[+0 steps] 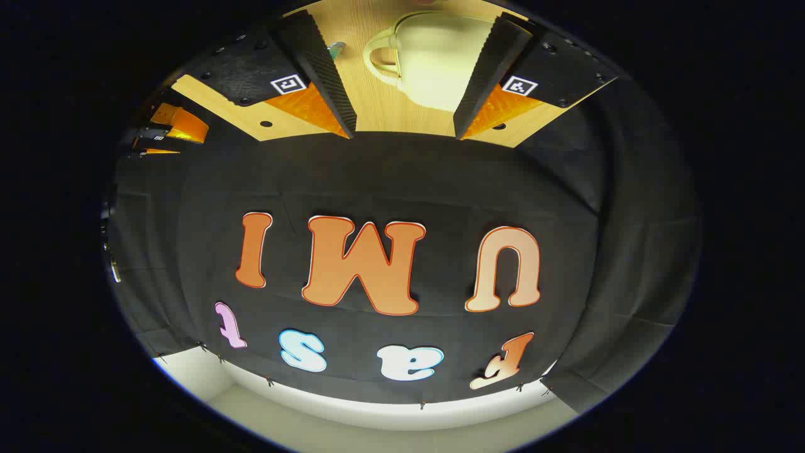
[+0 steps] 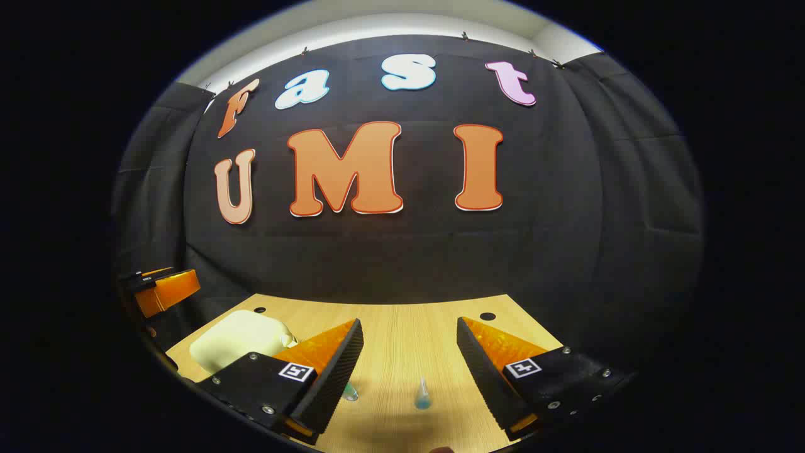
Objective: First open the suitcase, pack the skin care products into it, and then close the suitcase.
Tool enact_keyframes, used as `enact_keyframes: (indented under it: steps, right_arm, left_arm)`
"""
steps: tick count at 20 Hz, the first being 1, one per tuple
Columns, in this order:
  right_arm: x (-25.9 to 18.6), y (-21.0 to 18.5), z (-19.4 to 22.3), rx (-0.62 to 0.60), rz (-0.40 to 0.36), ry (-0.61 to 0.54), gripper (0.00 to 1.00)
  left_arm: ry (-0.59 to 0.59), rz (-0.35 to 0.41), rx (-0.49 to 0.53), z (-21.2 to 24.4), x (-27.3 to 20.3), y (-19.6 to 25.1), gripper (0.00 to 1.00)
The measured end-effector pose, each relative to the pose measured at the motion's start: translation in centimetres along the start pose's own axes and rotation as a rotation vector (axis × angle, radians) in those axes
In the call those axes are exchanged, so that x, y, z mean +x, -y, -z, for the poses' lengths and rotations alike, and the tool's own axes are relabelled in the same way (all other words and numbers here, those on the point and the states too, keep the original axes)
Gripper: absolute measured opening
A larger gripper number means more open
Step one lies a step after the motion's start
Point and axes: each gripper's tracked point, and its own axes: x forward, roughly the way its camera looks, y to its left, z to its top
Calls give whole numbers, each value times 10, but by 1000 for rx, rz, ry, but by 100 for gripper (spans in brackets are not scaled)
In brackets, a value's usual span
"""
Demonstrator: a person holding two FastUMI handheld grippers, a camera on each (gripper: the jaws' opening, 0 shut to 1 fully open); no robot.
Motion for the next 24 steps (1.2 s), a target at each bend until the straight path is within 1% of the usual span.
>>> enact_keyframes:
  steps: [8, 16, 21, 24]
  right_arm:
    - [-3, 9, -7, -8, 17, 19, 95]
    - [-9, 2, -7, -32, 7, 21, 95]
    - [-13, 0, -5, -25, 0, 17, 95]
    - [-14, 0, -2, -36, -1, 7, 95]
  left_arm:
    - [9, 34, 23, -7, 0, 15, 97]
    - [18, 29, 20, -13, -4, 15, 97]
    - [17, 23, 36, -12, -9, 12, 97]
    - [-2, 29, 62, -2, -11, 13, 97]
